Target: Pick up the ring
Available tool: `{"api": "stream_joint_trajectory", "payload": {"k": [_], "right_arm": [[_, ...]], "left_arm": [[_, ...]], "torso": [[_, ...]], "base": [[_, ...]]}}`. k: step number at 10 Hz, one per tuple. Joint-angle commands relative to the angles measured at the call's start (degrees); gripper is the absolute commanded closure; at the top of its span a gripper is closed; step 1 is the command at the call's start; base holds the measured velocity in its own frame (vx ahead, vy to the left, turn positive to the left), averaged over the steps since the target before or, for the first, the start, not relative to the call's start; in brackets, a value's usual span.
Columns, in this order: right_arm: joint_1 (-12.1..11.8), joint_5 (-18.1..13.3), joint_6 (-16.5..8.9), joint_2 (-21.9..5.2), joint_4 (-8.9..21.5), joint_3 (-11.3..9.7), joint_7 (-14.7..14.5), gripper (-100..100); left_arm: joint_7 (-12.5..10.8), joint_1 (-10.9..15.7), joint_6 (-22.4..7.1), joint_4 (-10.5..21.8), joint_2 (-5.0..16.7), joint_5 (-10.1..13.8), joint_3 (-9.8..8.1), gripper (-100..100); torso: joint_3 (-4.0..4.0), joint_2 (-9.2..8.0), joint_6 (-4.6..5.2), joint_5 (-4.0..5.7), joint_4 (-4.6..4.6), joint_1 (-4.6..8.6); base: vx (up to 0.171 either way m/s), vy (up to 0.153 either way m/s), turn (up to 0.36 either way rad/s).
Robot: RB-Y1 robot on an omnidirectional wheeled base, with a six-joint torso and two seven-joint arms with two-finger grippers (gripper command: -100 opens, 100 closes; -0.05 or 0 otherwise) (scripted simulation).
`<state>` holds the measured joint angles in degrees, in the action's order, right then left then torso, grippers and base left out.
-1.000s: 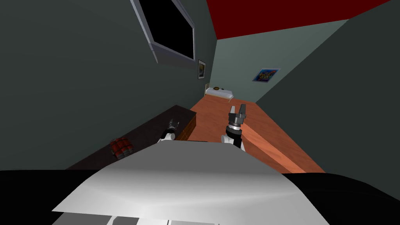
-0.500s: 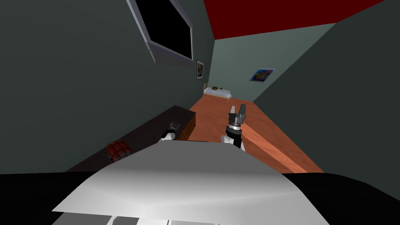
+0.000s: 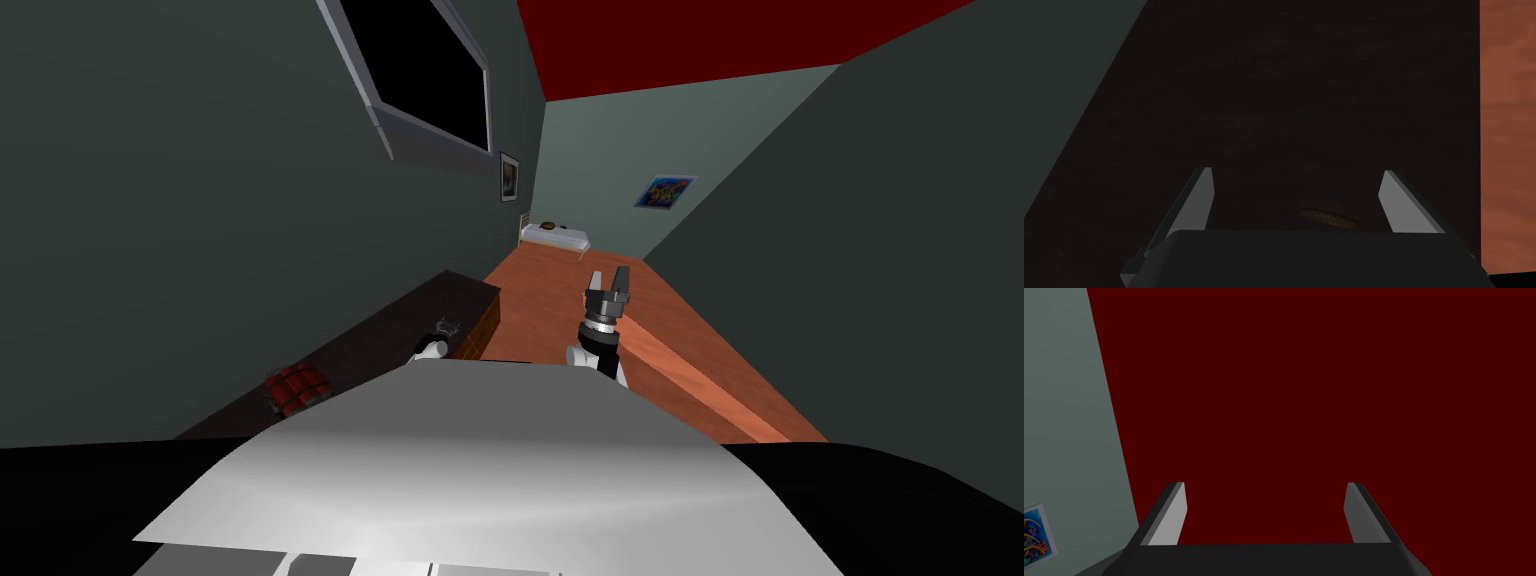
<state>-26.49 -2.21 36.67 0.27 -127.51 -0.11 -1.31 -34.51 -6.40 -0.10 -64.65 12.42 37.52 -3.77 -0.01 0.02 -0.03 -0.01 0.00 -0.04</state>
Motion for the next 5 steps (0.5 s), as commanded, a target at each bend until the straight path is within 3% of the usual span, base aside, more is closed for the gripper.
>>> {"api": "stream_joint_trajectory", "payload": {"k": [1,5], "right_arm": [[0.0,0.0,0.0,0.0,0.0,0.0,0.0,0],[0.0,0.0,0.0,0.0,0.0,0.0,0.0,0]], "left_arm": [[-1.5,1.0,-1.8,2.4,0.3,1.4,-0.46,-100],[-3.9,2.8,-3.9,7.1,1.0,3.8,-0.58,-100]], "torso": [[0.0,0.0,0.0,0.0,0.0,0.0],[0.0,0.0,0.0,0.01,0.0,0.02]], "base": [[0.001,0.018,-0.07],[0.002,0.014,-0.038]]}}
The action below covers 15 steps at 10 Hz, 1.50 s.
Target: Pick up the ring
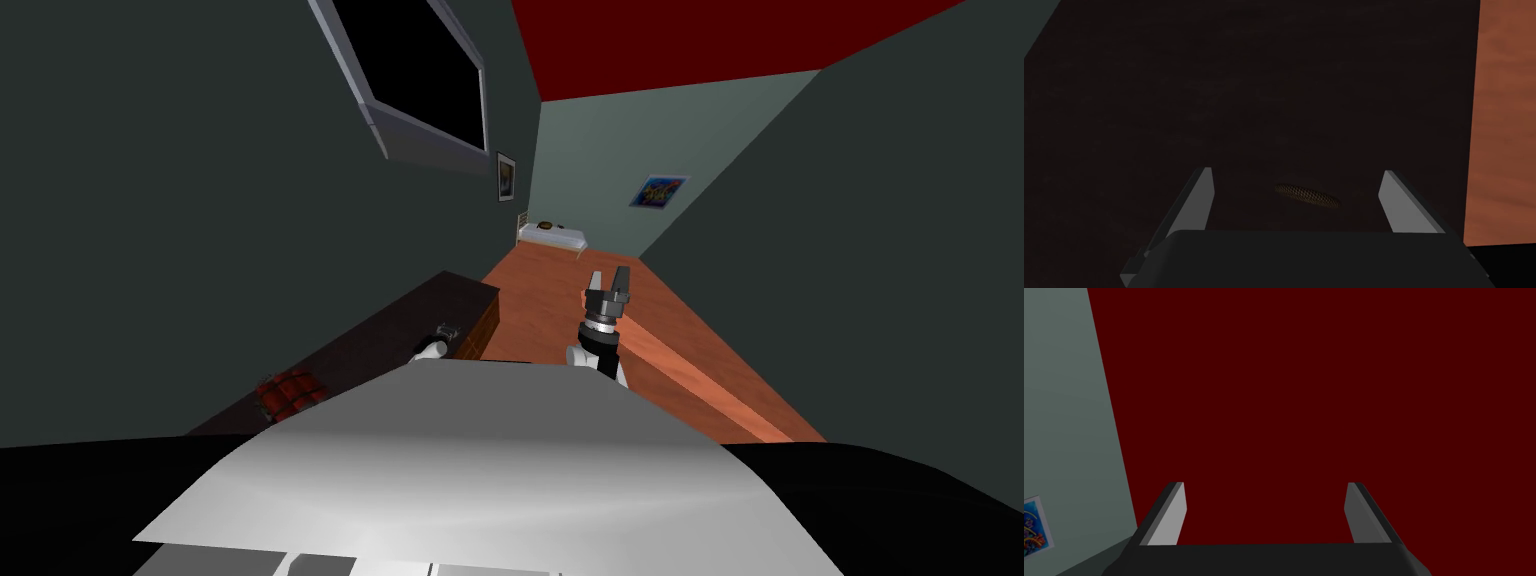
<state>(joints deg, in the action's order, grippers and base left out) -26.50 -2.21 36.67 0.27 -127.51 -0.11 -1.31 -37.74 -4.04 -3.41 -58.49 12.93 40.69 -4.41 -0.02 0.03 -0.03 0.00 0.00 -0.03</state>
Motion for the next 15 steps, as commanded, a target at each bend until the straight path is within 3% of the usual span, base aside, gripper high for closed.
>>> {"api": "stream_joint_trajectory", "payload": {"k": [1,5,6,7,11,14,15], "right_arm": [[0.0,0.0,0.0,0.0,0.0,0.0,0.0,0],[0.0,0.0,0.0,0.0,0.0,0.0,0.0,0],[0.0,0.0,0.0,0.0,0.0,0.0,0.0,0],[0.0,0.0,0.0,0.0,0.0,0.0,0.0,0],[0.0,0.0,0.0,0.0,0.0,0.0,0.0,0],[0.0,0.0,0.0,0.0,0.0,0.0,0.0,0],[0.0,0.0,0.0,0.0,0.0,0.0,0.0,0]], "left_arm": [[-1.3,0.9,-1.2,2.3,0.6,1.3,0.03,-100],[-2.6,2.0,-2.0,5.3,1.3,2.9,0.45,-100],[-2.7,2.1,-1.9,5.6,1.3,3.0,0.54,0],[-3.5,1.5,-0.6,6.6,1.8,3.8,0.13,-100],[-5.7,-0.1,3.3,9.5,3.2,6.1,-1.07,-100],[-6.2,-0.2,4.0,10.1,3.5,6.6,-0.59,-100],[-6.2,-0.2,4.0,10.0,3.5,6.6,-0.67,100]], "torso": [[0.0,0.0,0.0,0.0,0.0,0.0],[0.0,0.0,0.0,0.0,0.0,0.01],[0.0,-0.01,-0.01,0.01,0.0,0.03],[0.01,-0.01,-0.01,0.01,0.0,0.04],[0.05,-0.09,0.0,0.0,0.02,-0.04],[0.03,-0.05,-0.02,0.0,0.01,0.0],[0.02,-0.03,-0.03,0.0,0.01,0.02]], "base": [[0.003,0.011,-0.045],[0.002,0.007,-0.025],[0.0,0.0,0.0],[-0.005,0.005,-0.246],[-0.015,0.019,-0.321],[-0.007,0.011,-0.066],[0.0,0.0,0.0]]}}
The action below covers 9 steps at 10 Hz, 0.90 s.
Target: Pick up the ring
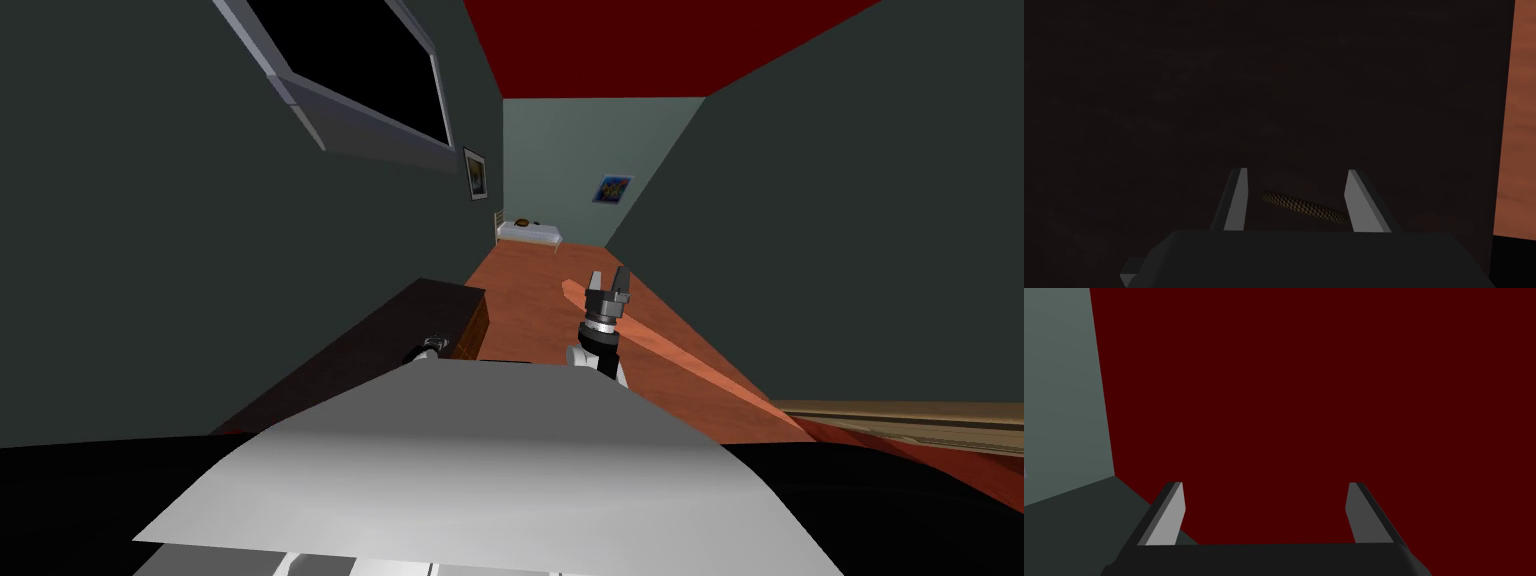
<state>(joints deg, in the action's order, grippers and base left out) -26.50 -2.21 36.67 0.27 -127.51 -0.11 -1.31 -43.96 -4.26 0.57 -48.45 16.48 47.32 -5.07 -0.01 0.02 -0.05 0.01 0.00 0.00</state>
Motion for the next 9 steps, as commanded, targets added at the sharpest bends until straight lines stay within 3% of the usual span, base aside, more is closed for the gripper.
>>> {"api": "stream_joint_trajectory", "payload": {"k": [1,4,5,6,9], "right_arm": [[0.0,0.0,0.0,0.0,0.0,0.0,0.0,0],[0.0,0.0,0.0,0.0,0.0,0.0,0.0,0],[0.0,0.0,0.0,0.0,0.0,0.0,0.0,0],[0.0,0.0,0.0,0.0,0.0,0.0,0.0,0],[0.0,0.0,0.0,0.0,0.0,0.0,0.0,0]], "left_arm": [[0.0,0.0,0.0,0.0,0.0,0.0,0.0,100],[0.0,0.0,0.0,0.0,0.0,0.0,-0.02,100],[0.0,0.0,0.0,0.0,0.0,0.0,-0.01,0],[0.8,0.4,-1.3,-1.0,-0.6,-0.9,-0.21,100],[2.4,1.5,-4.0,-3.0,-1.5,-2.5,0.59,100]], "torso": [[0.0,0.0,0.0,0.0,0.0,0.0],[-0.01,0.01,0.01,0.0,0.0,0.02],[-0.01,0.01,0.01,0.0,0.0,0.02],[-0.01,0.01,0.01,0.0,0.0,0.02],[-0.04,0.05,-0.02,-0.01,-0.02,0.12]], "base": [[0.0,0.0,0.0],[0.0,0.0,0.0],[0.0,0.0,0.0],[0.008,-0.007,0.276],[0.015,-0.023,0.279]]}}
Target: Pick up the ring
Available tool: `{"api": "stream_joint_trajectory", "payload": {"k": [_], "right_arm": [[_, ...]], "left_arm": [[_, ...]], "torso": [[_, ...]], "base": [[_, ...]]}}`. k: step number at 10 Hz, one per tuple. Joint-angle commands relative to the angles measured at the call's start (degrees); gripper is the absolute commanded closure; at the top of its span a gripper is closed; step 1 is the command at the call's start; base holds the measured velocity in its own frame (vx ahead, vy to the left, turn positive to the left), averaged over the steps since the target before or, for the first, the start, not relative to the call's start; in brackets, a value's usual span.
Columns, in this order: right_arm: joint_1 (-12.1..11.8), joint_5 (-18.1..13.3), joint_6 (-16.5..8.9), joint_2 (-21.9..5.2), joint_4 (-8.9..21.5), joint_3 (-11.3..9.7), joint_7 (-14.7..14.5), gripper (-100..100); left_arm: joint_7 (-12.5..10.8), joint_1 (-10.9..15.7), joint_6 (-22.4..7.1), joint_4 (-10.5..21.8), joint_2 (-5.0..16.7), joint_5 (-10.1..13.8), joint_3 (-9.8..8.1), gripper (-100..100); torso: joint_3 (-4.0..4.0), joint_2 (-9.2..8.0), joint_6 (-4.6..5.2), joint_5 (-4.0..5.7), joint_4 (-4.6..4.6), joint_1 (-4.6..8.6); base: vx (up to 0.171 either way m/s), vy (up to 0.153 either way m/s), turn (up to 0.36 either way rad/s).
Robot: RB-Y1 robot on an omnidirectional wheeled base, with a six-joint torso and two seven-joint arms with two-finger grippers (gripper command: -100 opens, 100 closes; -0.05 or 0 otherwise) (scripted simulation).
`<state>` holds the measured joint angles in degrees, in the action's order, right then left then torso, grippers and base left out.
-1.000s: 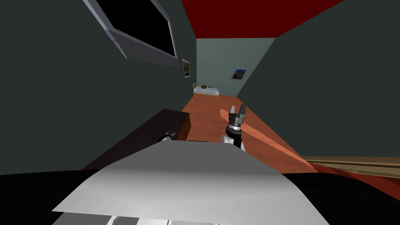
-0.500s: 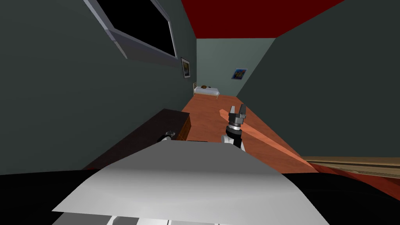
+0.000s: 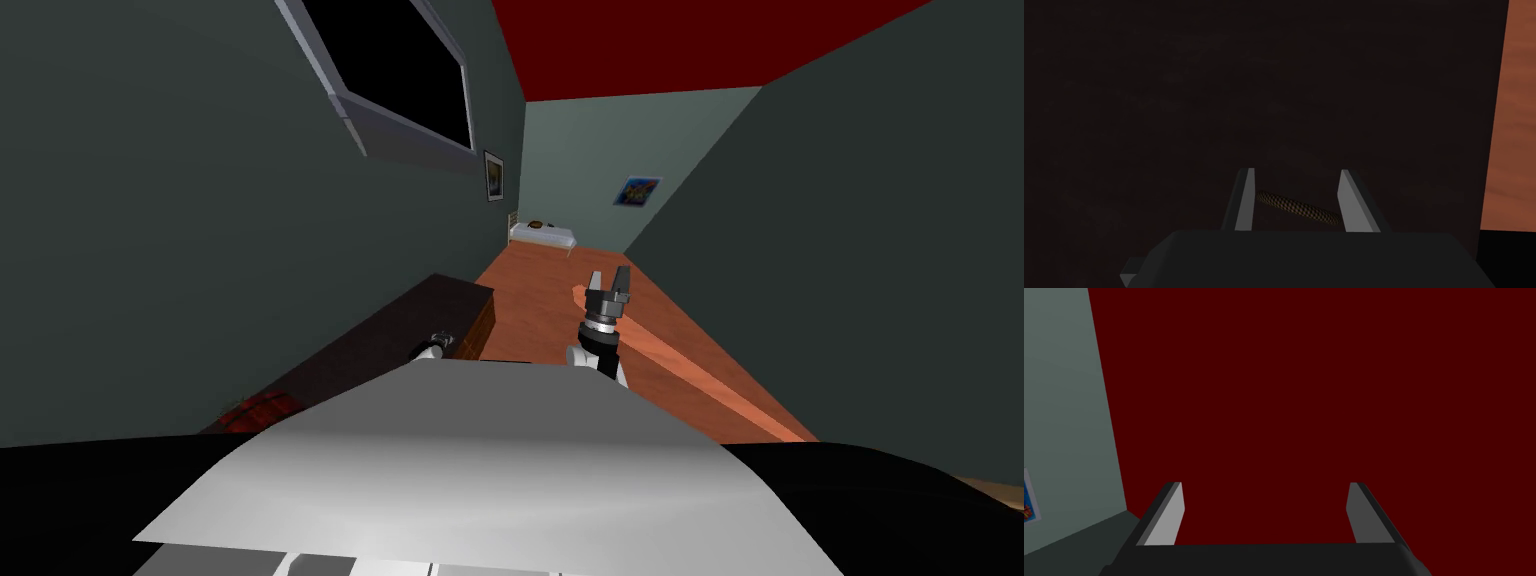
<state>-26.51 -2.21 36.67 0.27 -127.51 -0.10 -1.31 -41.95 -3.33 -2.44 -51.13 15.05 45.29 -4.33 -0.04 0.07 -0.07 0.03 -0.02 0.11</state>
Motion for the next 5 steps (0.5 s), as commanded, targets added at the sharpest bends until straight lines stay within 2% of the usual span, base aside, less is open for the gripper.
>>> {"api": "stream_joint_trajectory", "payload": {"k": [1,2,4,5], "right_arm": [[0.0,0.0,0.0,0.0,0.0,0.0,0.0,0],[0.0,0.0,0.0,0.0,0.0,0.0,0.0,0],[0.0,0.0,0.0,0.0,0.0,0.0,0.0,0],[0.0,0.0,0.0,0.0,0.0,0.0,0.0,0]], "left_arm": [[0.7,0.8,-1.6,-0.8,-0.3,-0.8,0.04,100],[1.5,1.4,-2.9,-1.8,-0.8,-1.6,0.44,100],[1.0,1.6,-2.0,-0.9,-0.3,-1.0,1.12,100],[1.1,1.5,-2.3,-1.1,-0.4,-1.1,0.93,0]], "torso": [[0.0,0.0,0.0,0.0,0.0,0.0],[0.0,0.0,0.02,-0.01,0.01,-0.01],[0.0,0.01,0.05,-0.01,0.01,-0.02],[0.01,-0.01,0.06,-0.02,0.01,-0.06]], "base": [[0.012,-0.017,0.212],[0.014,-0.015,0.31],[0.005,-0.006,0.068],[0.0,0.0,0.0]]}}
